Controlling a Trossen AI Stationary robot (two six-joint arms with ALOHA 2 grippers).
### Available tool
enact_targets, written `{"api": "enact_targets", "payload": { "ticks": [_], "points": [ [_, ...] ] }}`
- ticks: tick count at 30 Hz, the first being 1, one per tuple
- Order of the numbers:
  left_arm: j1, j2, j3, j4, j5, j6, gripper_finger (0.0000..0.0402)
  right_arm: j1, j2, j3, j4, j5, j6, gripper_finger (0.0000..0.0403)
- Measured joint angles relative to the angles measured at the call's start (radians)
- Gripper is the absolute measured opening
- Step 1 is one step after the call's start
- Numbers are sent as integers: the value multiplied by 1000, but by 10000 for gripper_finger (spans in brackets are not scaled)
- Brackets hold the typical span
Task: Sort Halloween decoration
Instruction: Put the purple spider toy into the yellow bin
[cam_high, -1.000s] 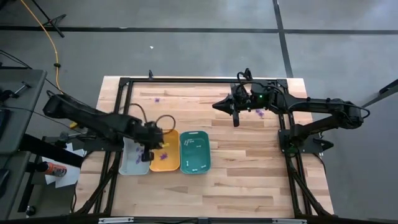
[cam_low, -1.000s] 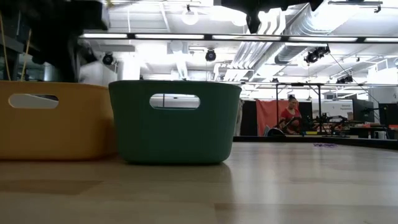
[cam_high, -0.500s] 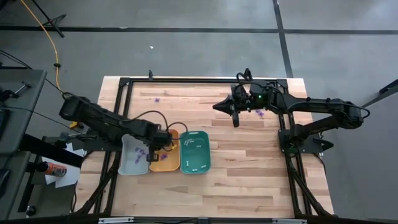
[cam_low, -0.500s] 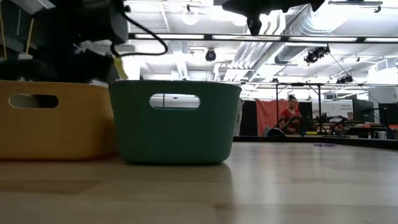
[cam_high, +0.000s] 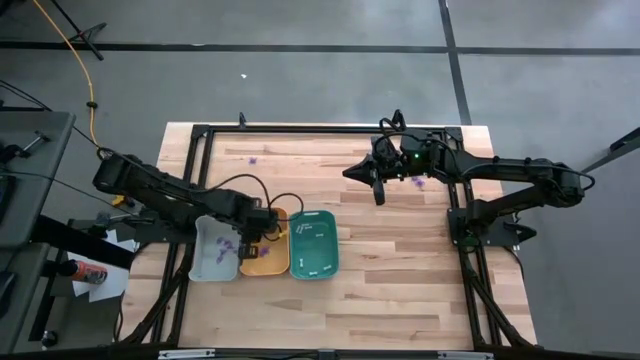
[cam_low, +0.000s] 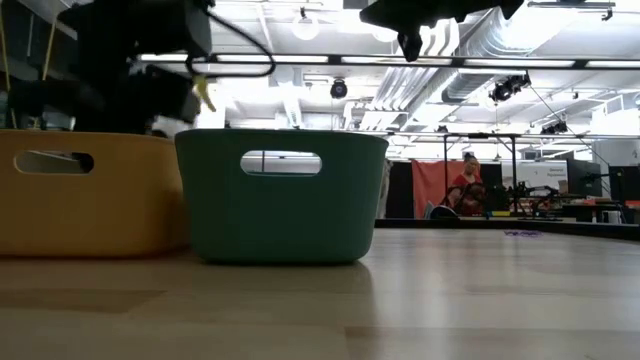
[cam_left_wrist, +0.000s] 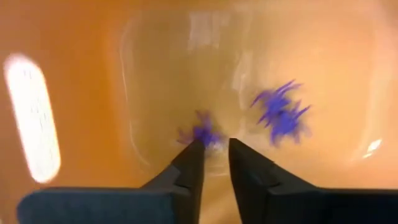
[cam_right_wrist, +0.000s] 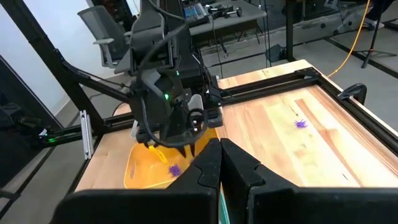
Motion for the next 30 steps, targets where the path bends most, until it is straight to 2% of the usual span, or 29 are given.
{"api": "enact_targets", "payload": {
  "ticks": [4,7,10,12,14,17,22,27,30],
  "points": [
    [0,-30,55,-50,22,1,104,0,0,0,0,0,0,0],
    [11,-70,137,-164,19,36,128,0,0,0,0,0,0,0],
    [49,-142,223,-204,-45,44,143,0,0,0,2,-1,-4,0],
    [87,-203,264,-150,-93,46,148,0,0,0,1,-1,-6,0],
    [133,-268,276,-24,-116,64,149,0,0,0,2,-1,-7,0],
    [214,-353,245,263,-115,90,141,0,0,0,3,-1,-7,0],
    [342,-390,142,704,8,109,99,0,0,0,19,-1,-7,0],
    [400,-344,35,929,135,3,21,0,0,0,83,-1,-20,0],
    [399,-310,-27,1045,173,-93,8,0,0,0,114,-1,-45,0]
  ]
}}
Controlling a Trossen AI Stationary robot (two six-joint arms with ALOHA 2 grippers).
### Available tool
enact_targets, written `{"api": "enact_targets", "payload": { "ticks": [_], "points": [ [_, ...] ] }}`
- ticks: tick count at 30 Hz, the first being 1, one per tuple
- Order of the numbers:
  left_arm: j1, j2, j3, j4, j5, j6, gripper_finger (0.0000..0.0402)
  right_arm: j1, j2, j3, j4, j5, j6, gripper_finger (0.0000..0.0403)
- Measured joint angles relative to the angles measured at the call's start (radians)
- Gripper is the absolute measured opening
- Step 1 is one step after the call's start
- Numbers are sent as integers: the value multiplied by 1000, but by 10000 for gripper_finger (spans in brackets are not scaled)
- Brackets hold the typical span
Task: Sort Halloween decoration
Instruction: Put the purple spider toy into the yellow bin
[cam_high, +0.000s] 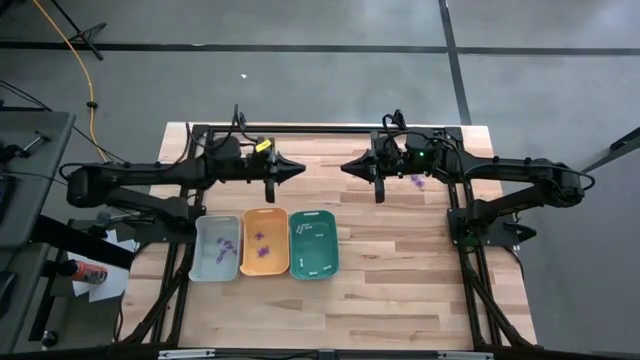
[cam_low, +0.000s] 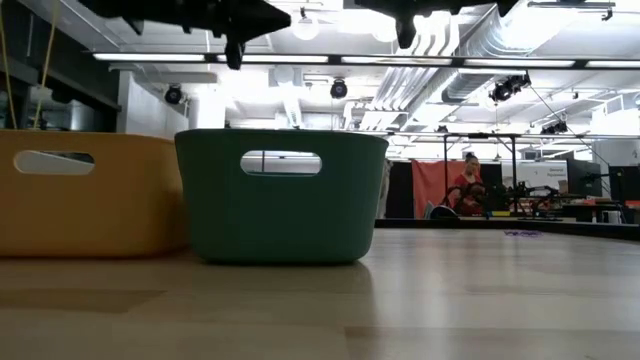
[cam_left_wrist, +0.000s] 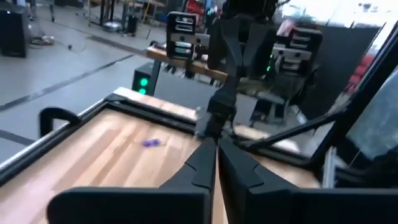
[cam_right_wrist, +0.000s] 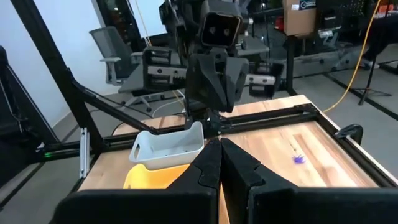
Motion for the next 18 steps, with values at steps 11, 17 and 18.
{"api": "enact_targets", "payload": {
  "ticks": [11,17,18],
  "points": [
    [-15,39,-47,172,-9,-19,1,0,0,0,2,0,-15,0],
    [-15,38,-47,172,-9,29,0,0,0,0,2,0,-15,0],
    [-15,38,-47,172,-9,30,0,0,0,0,2,0,-15,0]
  ]
}}
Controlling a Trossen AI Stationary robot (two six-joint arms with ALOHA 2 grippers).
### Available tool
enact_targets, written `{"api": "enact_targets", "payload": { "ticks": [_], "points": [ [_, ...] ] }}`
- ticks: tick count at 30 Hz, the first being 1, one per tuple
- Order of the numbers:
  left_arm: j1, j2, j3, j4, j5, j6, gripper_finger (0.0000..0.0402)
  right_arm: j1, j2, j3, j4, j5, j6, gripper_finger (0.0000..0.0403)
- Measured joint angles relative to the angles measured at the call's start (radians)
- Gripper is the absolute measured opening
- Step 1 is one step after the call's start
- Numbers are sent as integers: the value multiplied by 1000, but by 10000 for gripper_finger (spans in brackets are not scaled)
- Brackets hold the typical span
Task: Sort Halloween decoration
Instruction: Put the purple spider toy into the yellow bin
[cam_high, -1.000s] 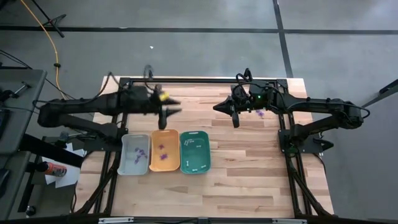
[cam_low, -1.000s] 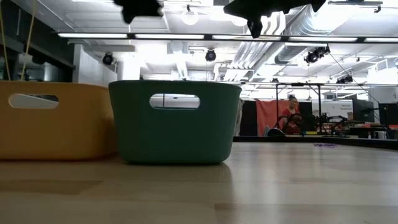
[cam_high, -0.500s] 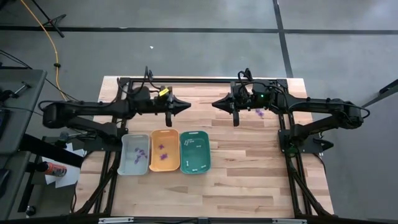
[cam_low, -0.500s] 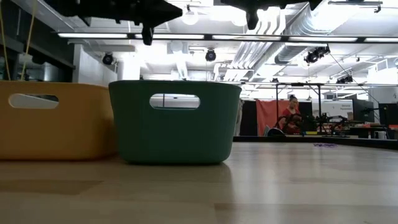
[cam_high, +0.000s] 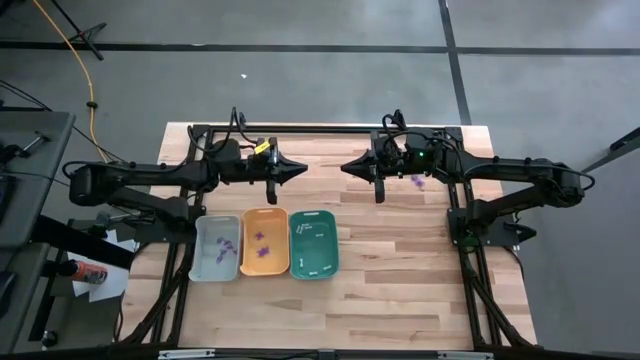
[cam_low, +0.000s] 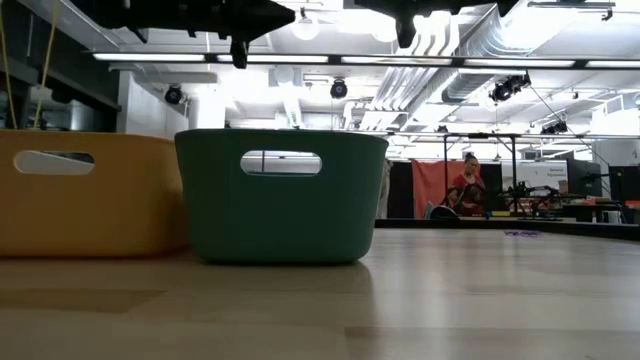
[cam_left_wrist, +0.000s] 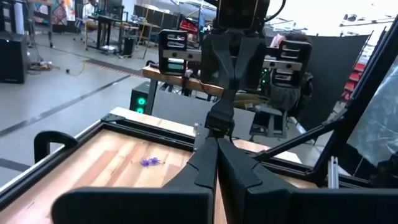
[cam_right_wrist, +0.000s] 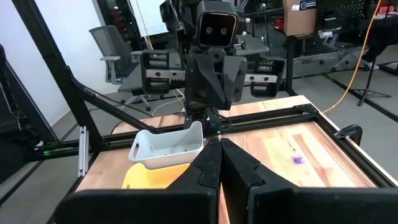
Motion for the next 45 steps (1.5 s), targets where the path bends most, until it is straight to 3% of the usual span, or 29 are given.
{"api": "enact_targets", "payload": {
  "ticks": [6,10,13,18,21,25,30,34,39,45],
  "points": [
    [0,0,0,-1,-1,1,0,0,0,0,0,2,1,0],
    [0,0,0,-1,-1,1,0,-15,-8,6,-34,111,17,0],
    [0,0,0,-4,-1,1,0,-86,-28,83,-233,252,103,0],
    [0,0,0,-20,-1,1,0,-245,-16,187,-676,318,135,1],
    [0,0,0,-37,-2,1,0,-322,-13,150,-833,323,166,10],
    [0,0,0,-71,-2,-6,0,-379,-14,-1,-969,311,215,54],
    [0,0,0,-92,-2,-6,0,-416,-15,-215,-962,308,352,133],
    [0,0,0,-91,-2,-6,0,-433,-15,-298,-926,308,415,179],
    [0,0,0,-91,-2,-6,0,-494,-15,-333,-932,377,453,192],
    [0,0,0,-92,-9,-7,0,-553,-13,-355,-901,327,265,192]
  ]
}}
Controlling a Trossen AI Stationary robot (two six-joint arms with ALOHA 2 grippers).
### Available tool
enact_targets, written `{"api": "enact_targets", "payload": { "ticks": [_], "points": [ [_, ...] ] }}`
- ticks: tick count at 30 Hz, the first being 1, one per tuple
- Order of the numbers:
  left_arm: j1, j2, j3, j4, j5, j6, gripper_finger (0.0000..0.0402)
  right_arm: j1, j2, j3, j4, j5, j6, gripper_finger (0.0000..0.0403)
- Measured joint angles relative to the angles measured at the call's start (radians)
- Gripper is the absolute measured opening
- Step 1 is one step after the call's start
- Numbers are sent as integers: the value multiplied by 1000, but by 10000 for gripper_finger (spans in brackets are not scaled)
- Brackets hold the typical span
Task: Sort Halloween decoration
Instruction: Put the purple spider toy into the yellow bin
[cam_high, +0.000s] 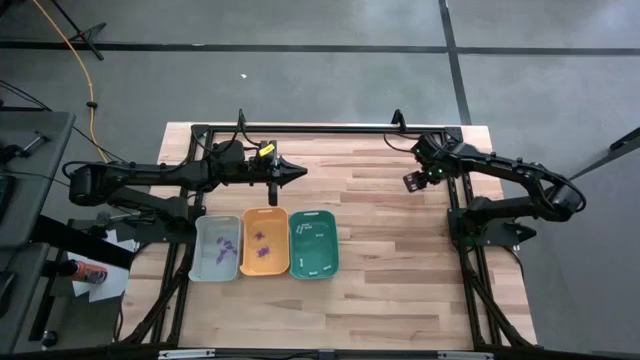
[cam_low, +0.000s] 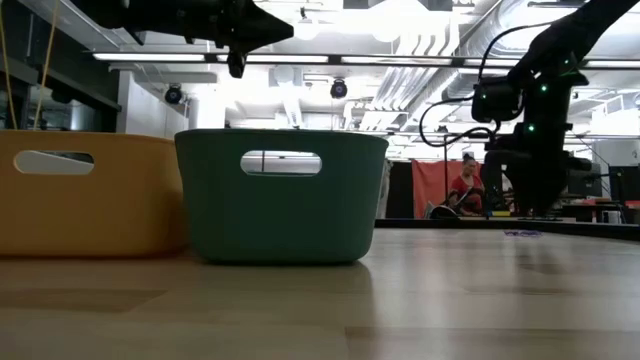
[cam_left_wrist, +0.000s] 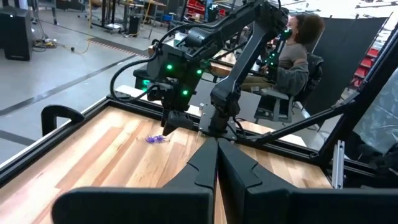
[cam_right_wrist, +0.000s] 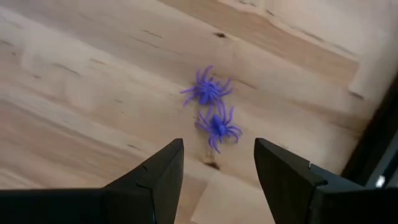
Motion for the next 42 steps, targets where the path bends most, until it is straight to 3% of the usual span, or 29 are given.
{"api": "enact_targets", "payload": {
  "ticks": [8,19,23,30,37,42],
  "points": [
    [0,0,0,0,-3,-2,0,-18,18,-1,37,-3,-56,192],
    [0,0,0,0,-3,-29,0,-18,224,5,96,-11,-136,189],
    [0,0,0,0,-3,-28,0,-15,241,5,89,-24,-143,152],
    [1,0,0,3,-3,-28,0,-9,189,0,51,-89,-154,13],
    [18,0,0,21,-3,-36,0,77,60,-3,15,-210,-160,4],
    [48,0,1,61,-3,-52,0,195,-23,-4,45,-375,-154,2]
  ]
}}
